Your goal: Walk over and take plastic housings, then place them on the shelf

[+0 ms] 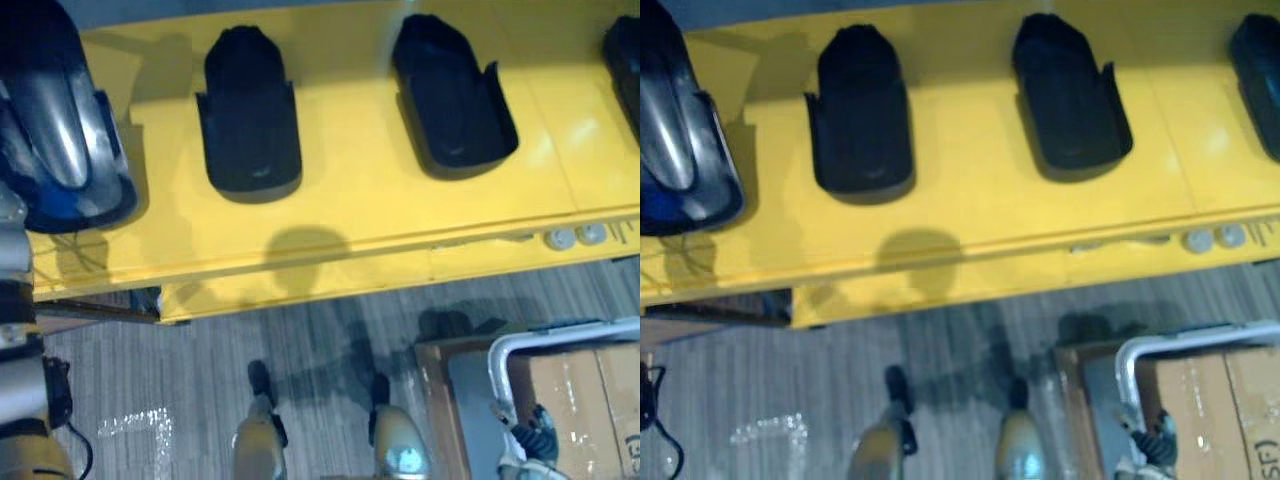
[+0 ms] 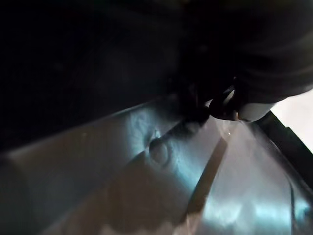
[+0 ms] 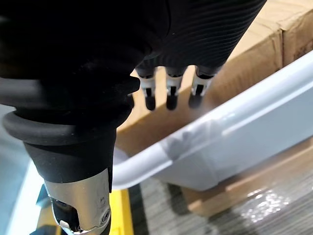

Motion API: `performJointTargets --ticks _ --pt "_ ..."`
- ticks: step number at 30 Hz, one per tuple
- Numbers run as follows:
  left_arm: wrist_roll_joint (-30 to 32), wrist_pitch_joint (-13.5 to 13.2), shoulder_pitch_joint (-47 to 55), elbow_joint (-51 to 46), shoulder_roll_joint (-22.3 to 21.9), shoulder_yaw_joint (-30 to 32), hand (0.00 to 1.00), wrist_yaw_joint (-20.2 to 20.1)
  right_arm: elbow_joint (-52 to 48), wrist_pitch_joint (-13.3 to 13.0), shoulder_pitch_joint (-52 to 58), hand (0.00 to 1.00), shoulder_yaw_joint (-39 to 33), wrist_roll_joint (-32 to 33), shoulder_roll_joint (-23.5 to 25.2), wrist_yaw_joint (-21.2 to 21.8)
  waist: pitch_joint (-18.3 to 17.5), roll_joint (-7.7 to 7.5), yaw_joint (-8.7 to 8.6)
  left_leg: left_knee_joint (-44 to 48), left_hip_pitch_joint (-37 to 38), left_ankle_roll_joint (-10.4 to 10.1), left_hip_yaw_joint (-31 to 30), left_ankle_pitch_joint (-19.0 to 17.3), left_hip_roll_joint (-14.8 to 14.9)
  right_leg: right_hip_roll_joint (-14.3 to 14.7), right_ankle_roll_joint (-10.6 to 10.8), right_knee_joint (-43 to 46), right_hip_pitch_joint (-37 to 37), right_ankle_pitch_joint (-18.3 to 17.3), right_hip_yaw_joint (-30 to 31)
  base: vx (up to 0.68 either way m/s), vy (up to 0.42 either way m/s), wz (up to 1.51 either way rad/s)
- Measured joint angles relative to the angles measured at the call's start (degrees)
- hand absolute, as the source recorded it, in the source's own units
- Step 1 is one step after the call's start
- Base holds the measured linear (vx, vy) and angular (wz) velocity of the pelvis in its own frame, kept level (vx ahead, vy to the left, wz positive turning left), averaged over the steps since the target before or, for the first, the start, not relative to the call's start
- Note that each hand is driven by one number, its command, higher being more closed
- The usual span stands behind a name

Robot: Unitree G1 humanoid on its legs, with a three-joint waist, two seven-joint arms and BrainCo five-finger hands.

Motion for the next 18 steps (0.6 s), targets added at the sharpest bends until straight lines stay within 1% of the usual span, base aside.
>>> performJointTargets --ticks 1,5,8,12,13,14,18 --pt "0.6 0.7 -0.9 0.0 0.0 -0.4 1.0 -0.5 0.0 0.0 -0.2 0.0 0.0 0.0 -0.3 0.2 0.7 -0.11 -0.06 0.6 -0.3 0.0 0.2 -0.3 0.1 0.0 0.0 0.1 -0.2 0.0 0.5 -0.03 -0.014 -0.11" --pt "1.9 1.5 -2.6 0.5 0.1 -0.5 1.0 -2.7 0.0 0.0 -0.8 0.0 -0.1 0.1 -1.2 0.7 1.8 -0.06 -0.15 2.8 -0.9 0.0 1.0 -1.6 0.6 0.1 0.0 0.2 -0.5 0.0 1.0 -0.02 -0.009 -0.11" --pt "4.8 2.2 -3.9 1.6 0.4 -1.0 1.0 -5.5 0.0 0.0 -1.1 0.0 -0.2 0.1 -1.5 0.8 2.0 -0.03 -0.25 3.4 -2.0 0.1 1.1 -1.7 0.8 0.2 0.0 0.2 -1.3 0.0 1.1 -0.01 -0.004 -0.02" --pt "5.3 3.5 -4.1 1.6 1.3 -2.1 1.0 -7.5 0.0 0.0 -1.2 0.0 -0.2 0.1 -1.5 0.9 2.6 -0.18 -0.16 4.4 -2.6 0.0 0.8 -2.1 0.9 0.2 0.1 0.3 -1.3 0.0 1.0 0.01 -0.002 0.02" --pt "5.3 3.6 -4.1 1.6 1.4 -2.1 0.0 -7.9 0.0 0.0 -1.2 0.0 -0.2 0.1 -1.5 0.9 2.6 -0.18 -0.16 4.7 -2.8 0.0 0.6 -2.2 0.9 0.2 0.1 0.3 -1.3 0.0 0.9 0.02 -0.005 0.05" --pt "5.3 3.7 -4.1 1.6 1.4 -2.1 0.0 -8.1 0.0 0.0 -1.3 0.0 -0.2 0.1 -1.5 0.9 2.6 -0.2 -0.15 4.7 -2.8 0.0 0.6 -2.2 1.0 0.2 0.1 0.3 -1.3 0.0 0.9 0.0 0.0 0.0" --pt "7.6 6.2 -4.1 3.3 1.6 -2.2 0.0 -9.0 0.0 0.0 -1.8 0.0 -0.3 0.1 -1.5 0.8 2.9 -0.27 -0.2 4.8 -2.9 0.0 0.6 -2.3 1.0 0.2 0.1 0.4 -1.3 0.0 0.9 0.0 0.0 0.0"
